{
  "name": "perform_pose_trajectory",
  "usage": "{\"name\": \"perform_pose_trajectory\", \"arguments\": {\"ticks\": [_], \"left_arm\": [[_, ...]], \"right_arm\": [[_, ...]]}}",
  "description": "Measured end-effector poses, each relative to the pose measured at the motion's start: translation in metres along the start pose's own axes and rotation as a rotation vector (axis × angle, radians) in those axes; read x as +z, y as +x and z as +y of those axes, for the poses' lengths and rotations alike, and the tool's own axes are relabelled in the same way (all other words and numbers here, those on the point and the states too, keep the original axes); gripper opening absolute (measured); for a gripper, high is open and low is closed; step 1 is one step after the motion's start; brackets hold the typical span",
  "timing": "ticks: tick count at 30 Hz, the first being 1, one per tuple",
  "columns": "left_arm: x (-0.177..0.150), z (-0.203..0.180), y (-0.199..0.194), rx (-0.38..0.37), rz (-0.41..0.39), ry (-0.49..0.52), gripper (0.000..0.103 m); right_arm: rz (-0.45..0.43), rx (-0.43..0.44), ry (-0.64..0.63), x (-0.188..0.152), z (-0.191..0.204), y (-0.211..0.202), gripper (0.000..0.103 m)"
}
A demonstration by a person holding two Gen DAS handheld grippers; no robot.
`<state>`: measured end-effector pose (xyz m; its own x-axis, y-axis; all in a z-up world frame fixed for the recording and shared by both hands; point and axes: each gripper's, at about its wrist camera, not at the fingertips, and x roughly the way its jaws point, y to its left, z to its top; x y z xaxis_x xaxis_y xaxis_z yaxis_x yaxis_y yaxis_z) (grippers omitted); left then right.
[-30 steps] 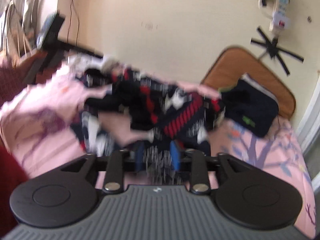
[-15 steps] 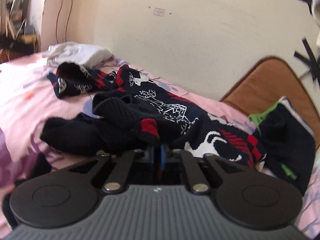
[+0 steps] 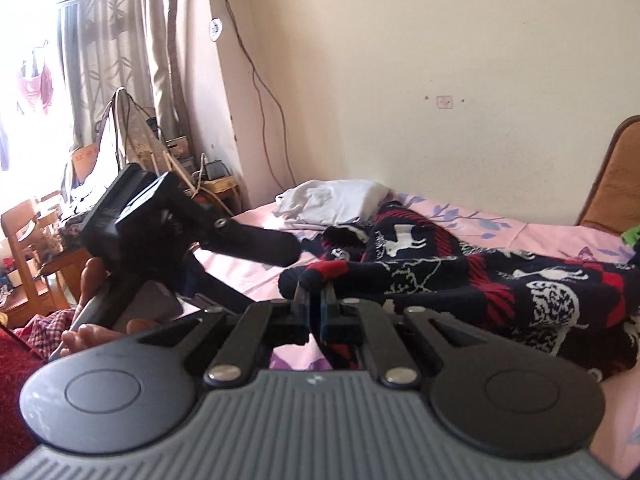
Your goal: Fold small clothes
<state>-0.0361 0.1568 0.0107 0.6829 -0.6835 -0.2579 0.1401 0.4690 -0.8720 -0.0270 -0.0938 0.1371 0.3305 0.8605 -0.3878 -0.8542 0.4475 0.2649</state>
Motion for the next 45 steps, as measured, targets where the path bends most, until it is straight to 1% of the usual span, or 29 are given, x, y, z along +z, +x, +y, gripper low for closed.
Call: {"name": "perform_pose_trajectory", "arguments": {"ticks": [1, 3, 4, 5, 7, 9, 10, 12, 14, 16, 17, 18, 20, 21, 22, 23, 25, 27, 28, 29, 30, 31, 33, 34, 36, 38, 40, 42, 45], "left_arm": [[0.000, 0.003, 0.002, 0.008, -0.003, -0.014, 0.103], [0.001, 0.005, 0.004, 0.036, -0.029, -0.030, 0.094], [0.002, 0.007, 0.002, 0.054, -0.041, -0.031, 0.069], [0.004, 0.009, 0.002, 0.082, -0.043, -0.027, 0.037], [0.005, 0.014, 0.001, 0.133, -0.039, -0.016, 0.012], [0.002, 0.019, -0.003, 0.168, -0.053, 0.004, 0.012], [-0.002, 0.020, -0.005, 0.191, -0.061, 0.022, 0.012], [-0.009, 0.024, -0.007, 0.212, -0.059, 0.040, 0.012], [-0.013, 0.027, -0.004, 0.212, -0.049, 0.037, 0.012], [-0.013, 0.028, -0.001, 0.225, -0.043, 0.034, 0.013], [-0.013, 0.027, 0.000, 0.238, -0.044, 0.035, 0.021], [-0.013, 0.025, 0.001, 0.248, -0.042, 0.041, 0.030], [-0.014, 0.022, 0.004, 0.270, -0.043, 0.054, 0.080], [-0.016, 0.020, 0.004, 0.263, -0.044, 0.066, 0.088], [-0.016, 0.016, 0.005, 0.252, -0.038, 0.079, 0.100], [-0.018, 0.012, 0.007, 0.246, -0.033, 0.098, 0.103], [-0.022, 0.006, 0.011, 0.255, -0.021, 0.138, 0.103], [-0.027, 0.004, 0.018, 0.272, -0.013, 0.157, 0.099], [-0.029, 0.003, 0.018, 0.274, -0.019, 0.171, 0.084], [-0.030, 0.002, 0.020, 0.279, -0.005, 0.182, 0.043], [-0.030, 0.004, 0.022, 0.281, 0.011, 0.185, 0.030], [-0.030, 0.005, 0.020, 0.282, 0.004, 0.184, 0.019], [-0.026, 0.006, 0.009, 0.252, -0.024, 0.178, 0.018], [-0.024, 0.003, 0.003, 0.245, -0.042, 0.192, 0.017], [-0.020, -0.011, -0.010, 0.259, -0.087, 0.256, 0.017], [-0.013, -0.032, -0.025, 0.280, -0.149, 0.349, 0.016], [-0.004, -0.060, -0.046, 0.308, -0.240, 0.452, 0.016], [0.010, -0.094, -0.073, 0.349, -0.356, 0.543, 0.016], [0.032, -0.144, -0.115, 0.373, -0.516, 0.634, 0.010]], "right_arm": [[0.012, 0.025, 0.009, -0.004, 0.002, 0.003, 0.007], [0.040, 0.075, 0.021, -0.011, 0.006, 0.013, 0.007], [0.056, 0.089, 0.012, -0.016, 0.009, 0.016, 0.008], [0.072, 0.095, -0.001, -0.019, 0.011, 0.017, 0.008], [0.113, 0.099, -0.028, -0.022, 0.009, 0.017, 0.012], [0.157, 0.157, -0.043, -0.014, 0.001, 0.009, 0.014], [0.155, 0.175, -0.055, -0.004, -0.003, 0.001, 0.014], [0.132, 0.213, -0.076, 0.018, -0.009, -0.014, 0.014], [0.074, 0.197, -0.110, 0.050, -0.012, -0.022, 0.016], [0.044, 0.162, -0.127, 0.081, -0.022, -0.008, 0.035], [0.041, 0.121, -0.123, 0.093, -0.025, 0.008, 0.056], [0.049, 0.072, -0.119, 0.106, -0.029, 0.027, 0.067], [0.122, -0.045, -0.125, 0.123, -0.036, 0.090, 0.067], [0.176, -0.091, -0.122, 0.128, -0.040, 0.121, 0.067], [0.240, -0.129, -0.114, 0.130, -0.046, 0.157, 0.067], [0.284, -0.143, -0.096, 0.131, -0.051, 0.185, 0.068], [0.384, -0.149, -0.038, 0.122, -0.065, 0.240, 0.069], [0.445, -0.193, -0.024, 0.111, -0.070, 0.278, 0.069], [0.481, -0.229, -0.028, 0.106, -0.066, 0.294, 0.068], [0.513, -0.252, -0.029, 0.101, -0.067, 0.304, 0.055], [0.537, -0.277, -0.019, 0.095, -0.071, 0.308, 0.014], [0.558, -0.299, 0.012, 0.094, -0.072, 0.307, 0.012], [0.476, -0.293, 0.066, 0.103, -0.077, 0.280, 0.011], [0.415, -0.295, 0.078, 0.117, -0.076, 0.263, 0.011], [0.304, -0.298, 0.120, 0.142, -0.076, 0.219, 0.010], [0.168, -0.287, 0.176, 0.173, -0.075, 0.164, 0.010], [0.011, -0.280, 0.211, 0.205, -0.070, 0.101, 0.010], [-0.119, -0.275, 0.220, 0.228, -0.057, 0.047, 0.010], [-0.324, -0.294, 0.251, 0.254, -0.031, -0.033, 0.010]]}}
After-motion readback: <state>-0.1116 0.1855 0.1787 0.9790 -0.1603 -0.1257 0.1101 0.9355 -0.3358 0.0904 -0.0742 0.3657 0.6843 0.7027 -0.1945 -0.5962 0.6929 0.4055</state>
